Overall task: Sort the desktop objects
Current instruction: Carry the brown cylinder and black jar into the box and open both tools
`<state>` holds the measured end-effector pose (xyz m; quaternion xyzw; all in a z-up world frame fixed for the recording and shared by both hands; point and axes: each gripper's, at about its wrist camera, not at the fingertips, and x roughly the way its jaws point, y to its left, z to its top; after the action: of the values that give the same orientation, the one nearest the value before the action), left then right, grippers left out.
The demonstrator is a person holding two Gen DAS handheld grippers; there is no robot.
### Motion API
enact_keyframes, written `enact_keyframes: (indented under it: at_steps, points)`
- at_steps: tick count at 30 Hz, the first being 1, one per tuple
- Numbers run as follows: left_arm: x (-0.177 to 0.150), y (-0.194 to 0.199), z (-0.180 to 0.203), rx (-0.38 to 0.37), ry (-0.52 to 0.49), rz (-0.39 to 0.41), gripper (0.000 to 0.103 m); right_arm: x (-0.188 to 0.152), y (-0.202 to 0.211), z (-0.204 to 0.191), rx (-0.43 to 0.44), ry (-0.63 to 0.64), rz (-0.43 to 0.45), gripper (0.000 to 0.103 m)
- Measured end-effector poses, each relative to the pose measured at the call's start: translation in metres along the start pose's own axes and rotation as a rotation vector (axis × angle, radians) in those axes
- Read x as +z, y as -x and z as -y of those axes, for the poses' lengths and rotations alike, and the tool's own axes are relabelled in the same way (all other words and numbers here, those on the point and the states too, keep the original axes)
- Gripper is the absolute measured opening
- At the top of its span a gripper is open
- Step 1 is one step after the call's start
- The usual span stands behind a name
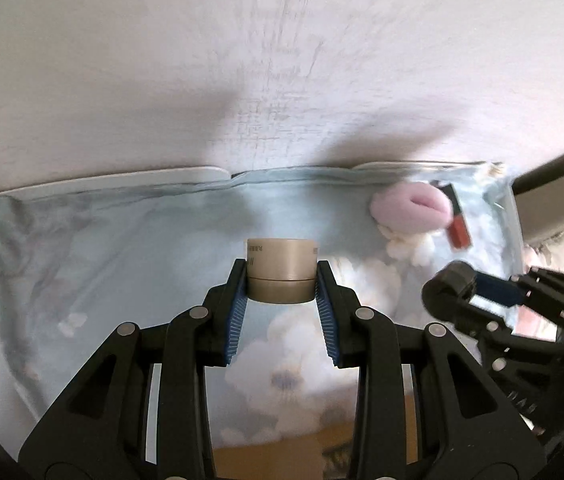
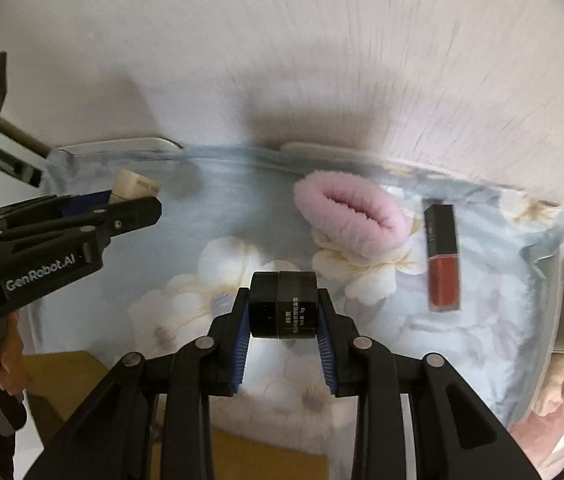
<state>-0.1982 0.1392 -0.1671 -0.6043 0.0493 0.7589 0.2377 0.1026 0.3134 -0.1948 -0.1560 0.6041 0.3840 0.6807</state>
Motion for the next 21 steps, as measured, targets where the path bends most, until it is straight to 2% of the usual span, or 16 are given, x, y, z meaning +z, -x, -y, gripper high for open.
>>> enact_keyframes:
  at_steps: [1, 2, 9, 14, 21]
  points:
    - [-0.011, 0.009, -0.001, -0.003, -0.003, 0.007, 0.030, -0.004, 0.010, -0.004, 0.000, 0.012, 0.008, 0.028]
    - [-0.001, 0.013, -0.007, -0.008, -0.002, 0.014, 0.030, -0.008, 0.022, -0.007, 0.003, 0.020, 0.020, 0.028]
    - [-0.063, 0.068, -0.031, -0.027, 0.017, 0.039, 0.030, -0.046, 0.080, -0.003, 0.041, 0.060, 0.063, 0.028]
    - [-0.103, 0.104, -0.041, -0.038, 0.013, 0.077, 0.030, -0.071, 0.092, -0.019, 0.085, 0.083, 0.085, 0.028]
    - [-0.152, 0.121, -0.018, -0.060, -0.045, 0.064, 0.030, -0.114, 0.100, -0.036, 0.103, 0.119, 0.071, 0.028]
